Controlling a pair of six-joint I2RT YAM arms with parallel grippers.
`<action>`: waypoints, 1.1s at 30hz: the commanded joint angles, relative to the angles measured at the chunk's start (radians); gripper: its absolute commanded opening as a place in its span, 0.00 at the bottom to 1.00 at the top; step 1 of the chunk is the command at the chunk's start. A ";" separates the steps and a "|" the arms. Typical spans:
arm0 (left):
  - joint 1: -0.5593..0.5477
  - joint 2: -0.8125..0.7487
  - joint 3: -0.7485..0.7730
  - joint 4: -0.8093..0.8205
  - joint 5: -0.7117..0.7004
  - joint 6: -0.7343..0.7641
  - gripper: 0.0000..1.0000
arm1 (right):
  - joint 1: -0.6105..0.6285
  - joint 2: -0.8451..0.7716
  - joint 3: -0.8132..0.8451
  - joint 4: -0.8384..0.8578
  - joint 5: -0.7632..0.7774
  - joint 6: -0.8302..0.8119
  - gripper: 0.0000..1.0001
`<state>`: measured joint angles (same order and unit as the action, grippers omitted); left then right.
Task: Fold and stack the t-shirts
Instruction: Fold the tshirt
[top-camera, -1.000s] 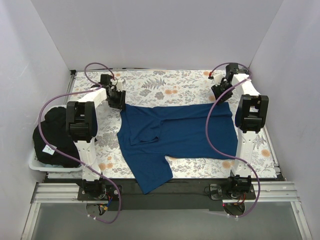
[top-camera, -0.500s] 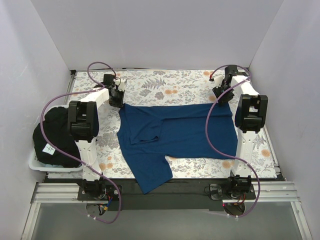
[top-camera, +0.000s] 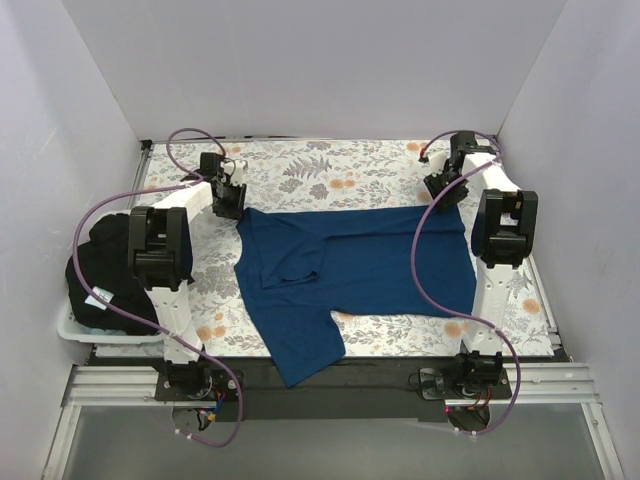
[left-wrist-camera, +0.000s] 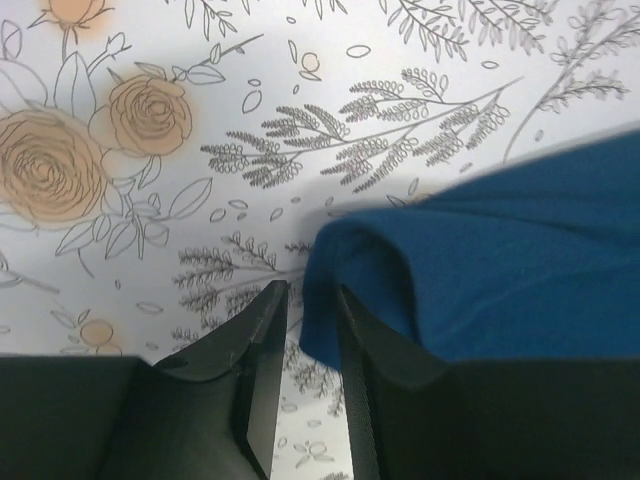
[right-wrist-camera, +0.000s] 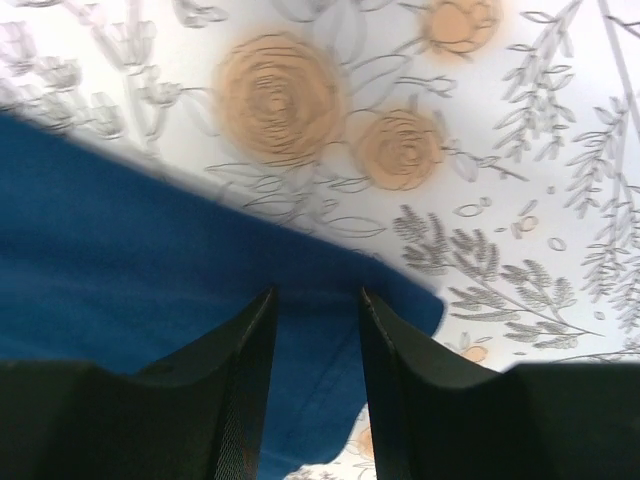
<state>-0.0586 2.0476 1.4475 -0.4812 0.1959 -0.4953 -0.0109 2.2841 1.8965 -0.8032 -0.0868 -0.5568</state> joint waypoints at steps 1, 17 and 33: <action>0.009 -0.156 -0.004 -0.019 0.059 -0.011 0.26 | 0.052 -0.119 -0.027 0.006 -0.097 -0.008 0.45; 0.013 -0.156 -0.056 -0.082 0.323 -0.242 0.31 | 0.428 -0.379 -0.184 -0.016 -0.312 0.000 0.39; 0.013 -0.383 -0.283 -0.192 0.559 -0.060 0.26 | 0.810 -0.264 -0.209 0.024 -0.220 0.115 0.42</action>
<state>-0.0475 1.8111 1.2060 -0.6106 0.6388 -0.6617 0.8005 1.9987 1.6844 -0.8028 -0.3344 -0.4808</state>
